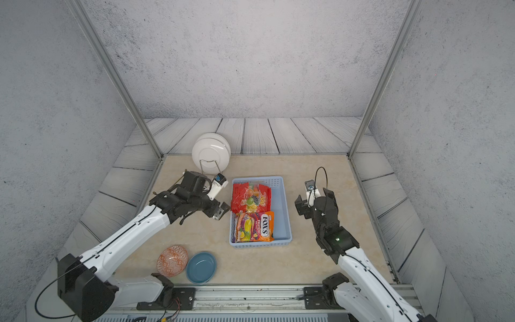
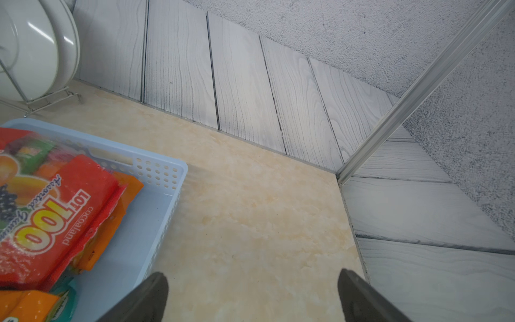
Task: Put the candies in the basket
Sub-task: Place the candy in the basket, then reset both arms
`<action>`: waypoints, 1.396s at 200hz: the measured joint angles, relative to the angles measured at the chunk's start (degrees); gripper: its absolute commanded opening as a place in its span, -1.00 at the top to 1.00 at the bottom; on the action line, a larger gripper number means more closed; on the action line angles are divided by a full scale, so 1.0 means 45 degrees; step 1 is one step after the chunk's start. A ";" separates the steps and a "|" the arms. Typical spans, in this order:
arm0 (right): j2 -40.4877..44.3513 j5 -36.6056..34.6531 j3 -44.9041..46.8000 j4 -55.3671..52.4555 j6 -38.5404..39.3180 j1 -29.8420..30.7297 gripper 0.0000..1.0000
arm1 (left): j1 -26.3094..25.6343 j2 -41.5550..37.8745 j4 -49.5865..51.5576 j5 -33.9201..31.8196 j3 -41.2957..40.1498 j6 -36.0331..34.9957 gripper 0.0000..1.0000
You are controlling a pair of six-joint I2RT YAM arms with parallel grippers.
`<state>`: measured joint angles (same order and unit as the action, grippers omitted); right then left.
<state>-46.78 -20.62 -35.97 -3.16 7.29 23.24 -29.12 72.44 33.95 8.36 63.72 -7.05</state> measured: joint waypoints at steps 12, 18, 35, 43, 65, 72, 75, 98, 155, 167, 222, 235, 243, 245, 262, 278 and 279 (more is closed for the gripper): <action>-0.0126 0.0087 -0.0257 0.0034 -0.0180 -0.0029 -0.98 | 0.0549 -0.0199 -0.0010 -0.0209 -0.0005 -0.0029 -0.97; -0.0204 0.0102 -0.0364 0.0049 -0.0277 -0.0029 -0.99 | 0.0772 -0.0291 -0.0024 -0.0296 -0.0005 -0.0029 -0.97; -0.0544 0.0107 -0.0641 0.0034 -0.0588 -0.0044 -0.99 | 0.1477 -0.0559 -0.0126 -0.0379 -0.0034 0.0097 -0.97; -0.0724 0.0102 -0.0719 0.0044 -0.0719 -0.0044 -0.98 | 0.1763 -0.0670 -0.0253 -0.0374 -0.0117 0.0180 -0.97; -0.1137 -0.0146 -0.0733 0.0068 -0.1103 -0.0049 -0.99 | 0.2691 -0.0996 -0.0981 -0.0549 -0.0767 0.0369 -0.97; -0.1258 -0.0335 -0.0758 0.0029 -0.1273 -0.0053 -0.99 | 0.2914 -0.1054 -0.1243 -0.0777 -0.1025 0.0393 -0.97; -0.1321 -0.0461 -0.0782 0.0000 -0.1375 -0.0053 -0.99 | 0.3007 -0.1059 -0.1350 -0.0908 -0.1117 0.0398 -0.97; -0.1549 -0.0991 -0.0840 0.0029 -0.1841 -0.0160 -0.99 | 0.3541 -0.1044 -0.2458 -0.2011 -0.1904 0.0461 -0.97; -0.2759 -0.1457 0.0000 0.1515 -0.2055 -0.0933 -0.99 | 0.5372 -0.0384 -0.6761 -0.2497 -0.4420 0.0724 -0.97; -0.3011 -0.1481 0.0457 0.1957 -0.2079 -0.1083 -0.99 | 0.5629 -0.0170 -0.7820 -0.2429 -0.5163 0.0826 -0.97; -0.4221 -0.1758 0.1637 0.3915 -0.2584 -0.1608 -0.99 | 0.5892 0.0719 -1.1968 -0.1569 -0.7582 0.1005 -0.97; -0.4561 -0.1802 0.1865 0.4478 -0.2637 -0.1749 -0.99 | 0.5906 0.0986 -1.2658 -0.1404 -0.7791 0.1001 -0.97; -0.4784 -0.1802 0.2006 0.4877 -0.2647 -0.1855 -0.98 | 0.5931 0.1171 -1.3124 -0.1307 -0.7864 0.1005 -0.97; -0.4843 -0.1797 0.2040 0.4998 -0.2652 -0.1885 -0.99 | 0.5940 0.1219 -1.3255 -0.1273 -0.7883 0.1001 -0.97; -0.5372 -0.1783 0.2297 0.5926 -0.2725 -0.2137 -0.99 | 0.6013 0.1617 -1.4421 -0.1239 -0.8155 0.1005 -0.97; -0.5770 -0.1744 0.2555 0.6625 -0.2807 -0.2370 -0.98 | 0.6052 0.1885 -1.5057 -0.1297 -0.8369 0.1015 -0.97; -0.5790 -0.1739 0.2569 0.6654 -0.2807 -0.2380 -0.98 | 0.6057 0.1899 -1.5081 -0.1316 -0.8378 0.1015 -0.97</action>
<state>-72.84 -28.45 -24.40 26.79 -5.34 12.53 -1.87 80.99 -33.91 2.44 26.02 -2.48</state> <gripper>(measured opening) 0.993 0.984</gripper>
